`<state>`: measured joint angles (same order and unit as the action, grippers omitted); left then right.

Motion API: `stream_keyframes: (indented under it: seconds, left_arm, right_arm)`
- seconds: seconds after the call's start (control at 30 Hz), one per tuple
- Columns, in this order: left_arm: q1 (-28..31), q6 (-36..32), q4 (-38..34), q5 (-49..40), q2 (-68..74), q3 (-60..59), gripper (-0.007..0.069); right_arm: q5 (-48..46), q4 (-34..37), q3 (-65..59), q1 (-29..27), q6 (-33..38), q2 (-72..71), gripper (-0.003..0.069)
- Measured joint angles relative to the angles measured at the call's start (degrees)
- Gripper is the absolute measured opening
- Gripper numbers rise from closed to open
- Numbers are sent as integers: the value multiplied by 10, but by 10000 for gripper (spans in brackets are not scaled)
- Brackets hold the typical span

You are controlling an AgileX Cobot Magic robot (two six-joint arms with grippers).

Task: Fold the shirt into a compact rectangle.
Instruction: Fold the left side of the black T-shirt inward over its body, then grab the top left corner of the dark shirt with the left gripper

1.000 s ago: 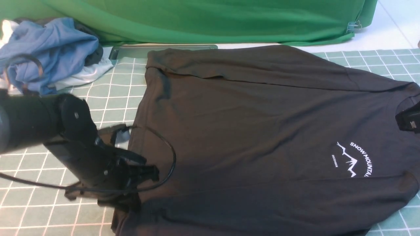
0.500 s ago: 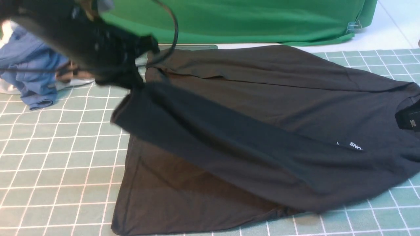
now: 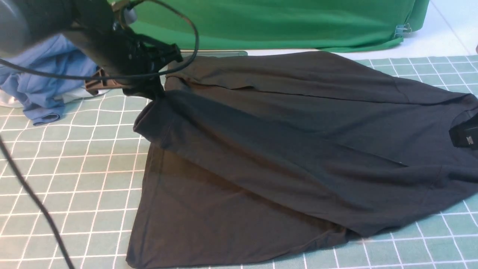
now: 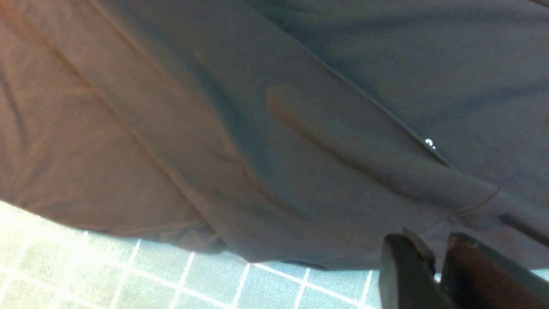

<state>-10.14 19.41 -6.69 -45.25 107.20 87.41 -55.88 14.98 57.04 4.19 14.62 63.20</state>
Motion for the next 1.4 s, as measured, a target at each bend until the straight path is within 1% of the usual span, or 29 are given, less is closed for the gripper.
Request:
stream_keyframes:
  seconds: [0.07,0.2,0.37,0.4,0.47,0.5,0.57,0.63,0.67,0.7,0.8,0.93,1.1,1.23,1.4]
  left_arm:
    - [5,1,1,26,24,0,24]
    - [7,1,3,46,51,0,63]
    - [15,16,4,71,63,14,252]
    - [16,17,4,73,63,16,260]
    - [34,30,-12,116,63,48,342]
    - [35,30,-15,116,63,50,342]
    - [61,27,-69,139,74,93,378]
    - [70,15,-100,139,91,120,378]
    - [73,13,-104,138,98,123,377]
    - [78,-1,-126,131,118,145,372]
    - [82,-36,-160,114,182,210,338]
    - [82,-61,-161,104,274,311,303]
    - [82,-65,-167,133,357,414,302]
    - [80,-66,-184,156,392,440,307]
    - [80,-76,-178,180,411,441,326]
  right_arm:
    - [0,0,0,0,0,0,159]
    - [0,0,0,0,0,0,162]
    - [0,0,0,0,0,1,165]
    - [0,0,0,0,0,1,165]
    - [1,0,0,0,0,1,169]
    - [2,0,0,0,0,1,169]
    - [13,0,0,0,0,1,174]
    - [18,0,0,0,0,1,176]
    - [19,0,0,0,0,1,176]
    - [21,0,0,0,0,1,178]
    - [23,0,0,0,0,1,178]
    - [25,0,-1,0,-1,1,178]
    - [34,0,-2,0,-5,4,178]
    - [38,0,-3,0,-6,11,178]
    - [43,-1,-3,0,-7,14,179]
